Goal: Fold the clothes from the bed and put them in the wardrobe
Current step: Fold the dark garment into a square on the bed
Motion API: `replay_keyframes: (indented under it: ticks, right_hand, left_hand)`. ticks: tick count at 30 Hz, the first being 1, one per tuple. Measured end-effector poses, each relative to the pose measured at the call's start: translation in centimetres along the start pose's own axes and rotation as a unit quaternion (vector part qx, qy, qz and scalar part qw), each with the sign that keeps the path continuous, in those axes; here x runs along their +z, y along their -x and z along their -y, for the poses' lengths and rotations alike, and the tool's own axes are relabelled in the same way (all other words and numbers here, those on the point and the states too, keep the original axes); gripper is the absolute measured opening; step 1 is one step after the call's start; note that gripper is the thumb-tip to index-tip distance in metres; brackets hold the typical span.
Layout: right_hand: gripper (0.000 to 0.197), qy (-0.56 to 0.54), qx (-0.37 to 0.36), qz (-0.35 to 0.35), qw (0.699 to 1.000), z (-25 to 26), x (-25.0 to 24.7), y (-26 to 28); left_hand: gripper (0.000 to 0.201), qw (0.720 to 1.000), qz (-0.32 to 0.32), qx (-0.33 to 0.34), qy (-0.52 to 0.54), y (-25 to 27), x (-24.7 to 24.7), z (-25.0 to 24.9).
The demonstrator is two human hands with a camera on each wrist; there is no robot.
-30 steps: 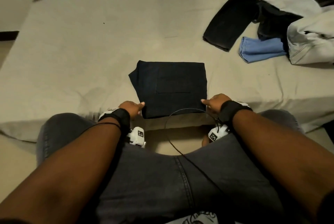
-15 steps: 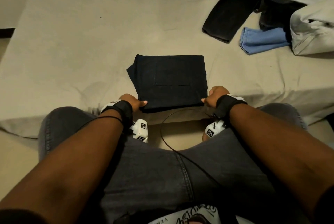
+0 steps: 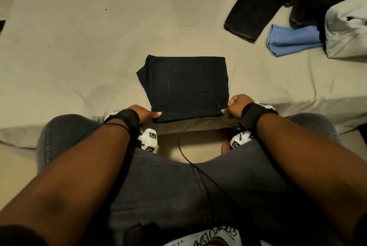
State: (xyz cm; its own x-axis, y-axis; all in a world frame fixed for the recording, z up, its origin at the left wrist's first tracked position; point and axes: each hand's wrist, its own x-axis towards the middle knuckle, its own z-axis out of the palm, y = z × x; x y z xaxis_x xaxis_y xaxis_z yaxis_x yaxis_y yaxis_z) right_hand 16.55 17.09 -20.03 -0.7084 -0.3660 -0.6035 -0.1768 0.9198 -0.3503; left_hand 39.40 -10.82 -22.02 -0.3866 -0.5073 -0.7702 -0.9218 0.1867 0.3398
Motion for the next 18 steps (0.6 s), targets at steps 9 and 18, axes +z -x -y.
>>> replay_keyframes:
  ticks: [9,18]
  right_hand:
    - [0.025,-0.106,-0.006,-0.136,0.985,1.9,-3.2,-3.3]
    - [0.018,-0.186,0.013,-0.119,0.975,2.9,-2.9,-7.6]
  left_hand:
    - [0.064,0.969,-0.15,0.135,0.146,-2.6,-2.4,-4.4]
    - [0.034,0.967,-0.117,0.076,0.215,-7.1,-3.2,-6.0]
